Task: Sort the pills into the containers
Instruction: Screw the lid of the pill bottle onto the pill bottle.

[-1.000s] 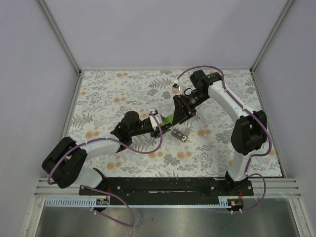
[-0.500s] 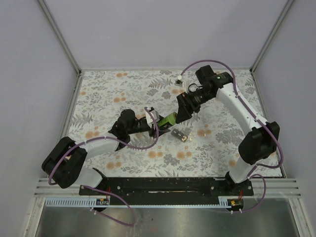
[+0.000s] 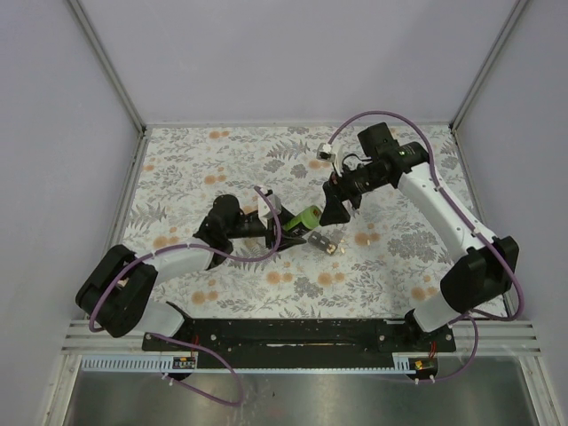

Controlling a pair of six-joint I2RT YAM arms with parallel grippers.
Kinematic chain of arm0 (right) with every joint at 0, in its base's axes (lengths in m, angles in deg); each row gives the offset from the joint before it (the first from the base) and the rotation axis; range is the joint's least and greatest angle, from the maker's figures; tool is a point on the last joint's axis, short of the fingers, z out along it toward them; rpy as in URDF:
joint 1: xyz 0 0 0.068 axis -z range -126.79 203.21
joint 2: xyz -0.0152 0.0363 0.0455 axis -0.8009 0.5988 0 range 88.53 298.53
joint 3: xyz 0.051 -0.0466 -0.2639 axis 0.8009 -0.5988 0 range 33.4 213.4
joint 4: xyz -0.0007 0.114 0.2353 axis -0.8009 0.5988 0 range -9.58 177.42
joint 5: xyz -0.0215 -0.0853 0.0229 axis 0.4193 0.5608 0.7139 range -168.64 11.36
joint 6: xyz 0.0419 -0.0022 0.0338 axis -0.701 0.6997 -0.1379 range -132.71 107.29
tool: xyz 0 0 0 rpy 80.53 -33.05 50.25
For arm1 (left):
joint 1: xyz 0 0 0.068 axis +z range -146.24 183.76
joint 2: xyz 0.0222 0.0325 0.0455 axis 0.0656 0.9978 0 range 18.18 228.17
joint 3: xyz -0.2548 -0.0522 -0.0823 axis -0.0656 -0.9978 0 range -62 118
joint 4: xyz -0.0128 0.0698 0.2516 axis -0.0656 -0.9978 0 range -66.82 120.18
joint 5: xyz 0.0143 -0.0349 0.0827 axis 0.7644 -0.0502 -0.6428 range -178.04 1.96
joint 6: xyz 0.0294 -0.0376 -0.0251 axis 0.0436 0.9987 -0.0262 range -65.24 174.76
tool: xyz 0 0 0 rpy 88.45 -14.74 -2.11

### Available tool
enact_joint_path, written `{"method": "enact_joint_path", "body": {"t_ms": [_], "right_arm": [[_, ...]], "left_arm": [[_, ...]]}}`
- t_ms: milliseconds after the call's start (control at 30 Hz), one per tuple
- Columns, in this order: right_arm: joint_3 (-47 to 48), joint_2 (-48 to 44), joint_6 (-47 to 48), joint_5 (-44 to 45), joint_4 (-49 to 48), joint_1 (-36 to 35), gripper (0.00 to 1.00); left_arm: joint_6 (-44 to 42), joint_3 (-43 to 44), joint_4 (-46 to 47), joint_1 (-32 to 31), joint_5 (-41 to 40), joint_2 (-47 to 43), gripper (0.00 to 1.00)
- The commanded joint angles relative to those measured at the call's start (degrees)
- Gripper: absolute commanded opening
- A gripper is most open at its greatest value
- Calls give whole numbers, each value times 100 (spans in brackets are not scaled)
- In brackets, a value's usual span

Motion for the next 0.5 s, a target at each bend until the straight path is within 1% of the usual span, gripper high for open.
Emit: {"method": "enact_joint_path", "body": {"t_ms": [0,100,267,467], "right_arm": [[-359,-566,331,114,-860,-185,91],[-553,-750,252,140,-1150,-281,91],[-685,-891,164,97,-1343,-378,91],[-773,-883,181,70,-1388,-501,91]], "left_arm": [[390,227,556,53,537,37,0],[443,236,565,70,598,89,0],[539,271,600,70,651,133,0],[601,289,609,70,721,133,0]]}}
